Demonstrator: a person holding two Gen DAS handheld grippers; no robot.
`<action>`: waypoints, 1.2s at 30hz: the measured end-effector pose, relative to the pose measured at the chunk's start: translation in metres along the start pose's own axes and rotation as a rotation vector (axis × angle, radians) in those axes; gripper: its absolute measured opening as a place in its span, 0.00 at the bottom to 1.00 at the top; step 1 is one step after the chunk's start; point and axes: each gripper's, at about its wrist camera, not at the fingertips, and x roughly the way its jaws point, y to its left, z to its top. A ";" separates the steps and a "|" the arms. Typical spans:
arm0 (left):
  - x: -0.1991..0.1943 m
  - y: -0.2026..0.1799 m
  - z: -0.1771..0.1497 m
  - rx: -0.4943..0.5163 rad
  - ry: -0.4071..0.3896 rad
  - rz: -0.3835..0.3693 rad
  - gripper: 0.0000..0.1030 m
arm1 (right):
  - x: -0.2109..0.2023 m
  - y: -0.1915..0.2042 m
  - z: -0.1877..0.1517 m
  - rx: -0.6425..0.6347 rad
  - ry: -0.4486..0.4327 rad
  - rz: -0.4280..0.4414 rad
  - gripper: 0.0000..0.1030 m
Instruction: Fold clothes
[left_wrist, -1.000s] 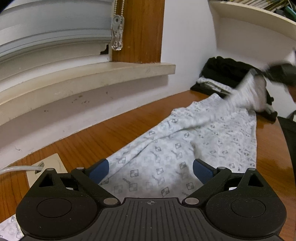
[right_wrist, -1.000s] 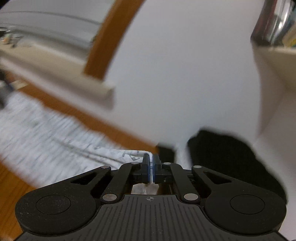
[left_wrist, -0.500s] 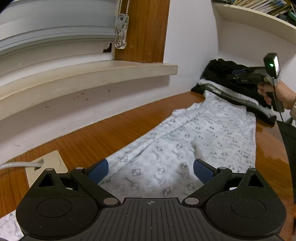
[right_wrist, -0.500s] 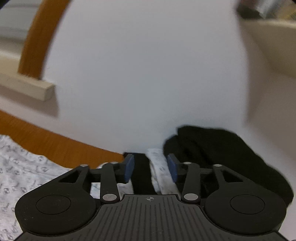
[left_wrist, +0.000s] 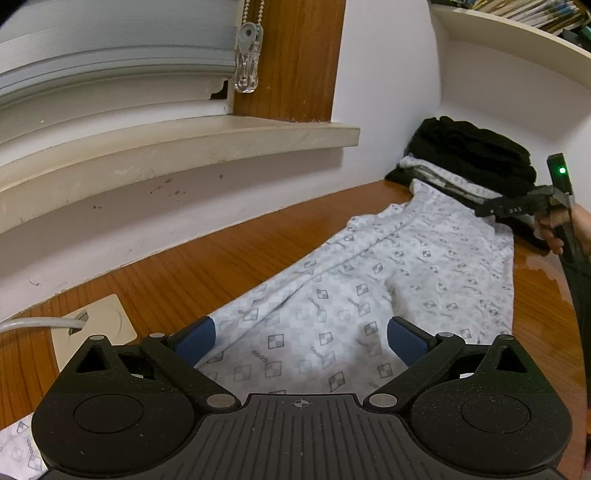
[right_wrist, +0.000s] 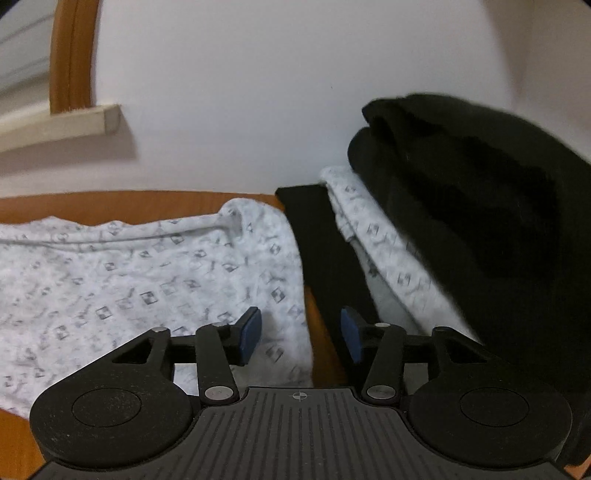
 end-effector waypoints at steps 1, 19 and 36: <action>0.000 0.000 0.000 0.001 0.000 0.000 0.98 | 0.001 -0.003 -0.001 0.016 0.020 0.019 0.52; 0.000 0.000 0.000 0.000 -0.007 0.008 0.99 | -0.038 -0.001 0.054 0.104 -0.014 0.009 0.17; 0.057 -0.060 0.065 0.198 0.059 0.027 0.93 | -0.021 0.029 -0.009 0.010 -0.038 0.156 0.58</action>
